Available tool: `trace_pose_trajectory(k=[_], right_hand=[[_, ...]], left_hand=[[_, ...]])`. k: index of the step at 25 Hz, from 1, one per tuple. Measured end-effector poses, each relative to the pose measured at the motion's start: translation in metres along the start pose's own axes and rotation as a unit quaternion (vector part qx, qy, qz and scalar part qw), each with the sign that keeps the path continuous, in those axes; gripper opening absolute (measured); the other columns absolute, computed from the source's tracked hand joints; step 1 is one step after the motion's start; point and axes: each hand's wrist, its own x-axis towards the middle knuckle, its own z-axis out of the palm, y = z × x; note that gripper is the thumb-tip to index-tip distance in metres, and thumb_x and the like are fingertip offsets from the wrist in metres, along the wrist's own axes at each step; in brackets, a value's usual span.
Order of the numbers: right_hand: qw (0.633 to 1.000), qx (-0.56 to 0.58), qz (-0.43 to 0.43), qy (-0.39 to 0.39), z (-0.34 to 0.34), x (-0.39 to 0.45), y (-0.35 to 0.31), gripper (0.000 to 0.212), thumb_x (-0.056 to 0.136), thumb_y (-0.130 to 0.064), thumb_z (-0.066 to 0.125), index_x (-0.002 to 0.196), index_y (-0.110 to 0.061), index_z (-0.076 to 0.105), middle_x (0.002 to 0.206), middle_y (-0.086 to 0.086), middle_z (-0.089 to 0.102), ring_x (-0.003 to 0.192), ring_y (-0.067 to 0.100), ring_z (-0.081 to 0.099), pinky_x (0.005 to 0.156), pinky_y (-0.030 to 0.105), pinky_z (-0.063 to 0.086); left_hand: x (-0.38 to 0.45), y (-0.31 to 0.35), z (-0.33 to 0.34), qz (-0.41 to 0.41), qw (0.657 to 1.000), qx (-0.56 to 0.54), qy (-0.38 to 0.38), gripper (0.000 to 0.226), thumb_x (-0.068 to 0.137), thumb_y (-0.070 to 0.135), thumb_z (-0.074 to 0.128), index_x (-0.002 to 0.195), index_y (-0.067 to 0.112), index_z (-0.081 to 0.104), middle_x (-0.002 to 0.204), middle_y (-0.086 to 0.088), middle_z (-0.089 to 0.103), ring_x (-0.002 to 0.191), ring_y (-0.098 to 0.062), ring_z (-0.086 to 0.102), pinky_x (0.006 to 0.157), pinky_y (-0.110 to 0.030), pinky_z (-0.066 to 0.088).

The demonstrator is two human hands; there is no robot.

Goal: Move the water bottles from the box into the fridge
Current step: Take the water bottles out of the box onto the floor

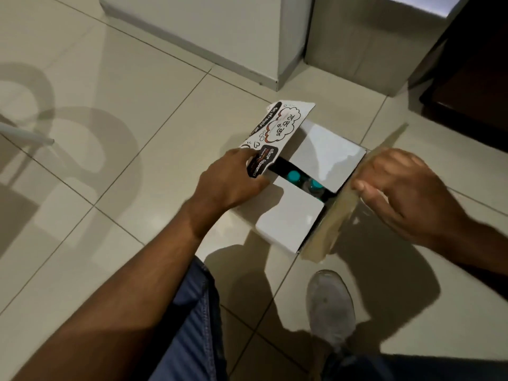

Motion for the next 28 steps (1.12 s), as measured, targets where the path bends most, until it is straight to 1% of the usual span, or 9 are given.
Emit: trace_pose_trajectory(k=[3, 7, 10, 12, 14, 18, 20, 24, 28], right_hand=[[0.998, 0.049, 0.044, 0.009, 0.000, -0.032, -0.010, 0.035, 0.104, -0.035, 0.042, 0.095, -0.016, 0.070, 0.097, -0.001, 0.064, 0.095, 0.025, 0.057, 0.095, 0.035, 0.037], [0.986, 0.087, 0.134, -0.053, 0.026, -0.053, -0.014, 0.050, 0.102, -0.059, 0.030, 0.107, -0.026, 0.067, 0.115, -0.008, 0.064, 0.106, 0.013, 0.054, 0.081, 0.029, 0.042], [0.954, 0.133, 0.234, -0.134, 0.048, -0.056, -0.015, 0.051, 0.093, -0.066, 0.040, 0.133, -0.037, 0.052, 0.148, -0.013, 0.045, 0.129, 0.010, 0.044, 0.097, 0.035, 0.046], [0.942, 0.156, 0.251, -0.157, 0.062, -0.053, -0.015, 0.060, 0.092, -0.057, 0.053, 0.146, -0.037, 0.039, 0.161, -0.014, 0.026, 0.142, 0.013, 0.034, 0.107, 0.040, 0.042], [0.942, 0.163, 0.258, -0.140, 0.072, -0.044, -0.012, 0.067, 0.093, -0.049, 0.061, 0.152, -0.033, 0.034, 0.165, -0.012, 0.017, 0.148, 0.016, 0.028, 0.108, 0.039, 0.037], [0.947, 0.167, 0.259, -0.089, 0.087, -0.017, -0.013, 0.071, 0.095, -0.033, 0.064, 0.156, -0.024, 0.030, 0.168, -0.004, 0.013, 0.150, 0.023, 0.028, 0.107, 0.040, 0.041], [0.940, 0.169, 0.285, -0.074, 0.096, -0.008, -0.014, 0.073, 0.096, -0.031, 0.063, 0.158, -0.026, 0.025, 0.169, -0.004, 0.010, 0.152, 0.023, 0.025, 0.111, 0.042, 0.040], [0.932, 0.162, 0.312, -0.086, 0.109, 0.005, -0.012, 0.075, 0.095, -0.029, 0.065, 0.158, -0.022, 0.025, 0.169, 0.001, 0.011, 0.156, 0.021, 0.009, 0.123, 0.047, 0.027], [0.937, 0.142, 0.314, -0.054, 0.109, 0.014, -0.010, 0.073, 0.093, -0.021, 0.070, 0.155, -0.018, 0.031, 0.167, 0.003, 0.018, 0.156, 0.020, 0.010, 0.123, 0.044, 0.026]], left_hand=[[-0.009, 0.000, -0.011, -0.014, 0.997, -0.071, 0.040, 0.056, 0.078, 0.057, 0.042, 0.132, 0.043, 0.053, 0.134, 0.010, 0.060, 0.114, -0.021, 0.058, 0.081, -0.033, 0.041], [0.004, -0.018, -0.017, -0.016, 0.979, -0.154, 0.136, 0.050, 0.089, 0.052, 0.036, 0.125, 0.032, 0.064, 0.124, 0.010, 0.067, 0.108, -0.017, 0.061, 0.081, -0.031, 0.046], [0.011, -0.038, -0.026, -0.040, 0.966, -0.140, 0.213, 0.043, 0.087, 0.048, 0.038, 0.104, 0.029, 0.072, 0.097, 0.012, 0.071, 0.087, -0.012, 0.060, 0.068, -0.028, 0.043], [0.019, -0.056, -0.023, -0.074, 0.957, -0.101, 0.262, 0.033, 0.085, 0.044, 0.037, 0.080, 0.025, 0.063, 0.070, 0.009, 0.061, 0.066, -0.016, 0.053, 0.056, -0.027, 0.036], [0.030, -0.073, -0.017, -0.126, 0.948, -0.070, 0.283, 0.030, 0.086, 0.045, 0.038, 0.086, 0.027, 0.061, 0.073, 0.009, 0.060, 0.068, -0.021, 0.054, 0.057, -0.029, 0.037], [0.043, -0.098, 0.004, -0.180, 0.959, -0.023, 0.216, 0.037, 0.096, 0.040, 0.039, 0.124, 0.026, 0.058, 0.116, -0.008, 0.063, 0.106, -0.033, 0.058, 0.079, -0.044, 0.047], [0.046, -0.098, 0.018, -0.169, 0.975, 0.020, 0.145, 0.035, 0.100, 0.036, 0.039, 0.126, 0.024, 0.060, 0.121, -0.014, 0.058, 0.113, -0.037, 0.054, 0.087, -0.048, 0.046], [0.053, -0.084, 0.024, -0.126, 0.987, -0.021, 0.100, 0.033, 0.099, 0.028, 0.031, 0.083, 0.015, 0.057, 0.092, -0.013, 0.056, 0.088, -0.034, 0.059, 0.067, -0.037, 0.042], [0.055, -0.062, 0.030, -0.100, 0.987, -0.011, 0.126, 0.040, 0.104, 0.034, 0.029, 0.092, 0.010, 0.059, 0.093, -0.014, 0.059, 0.078, -0.026, 0.053, 0.063, -0.035, 0.038]])
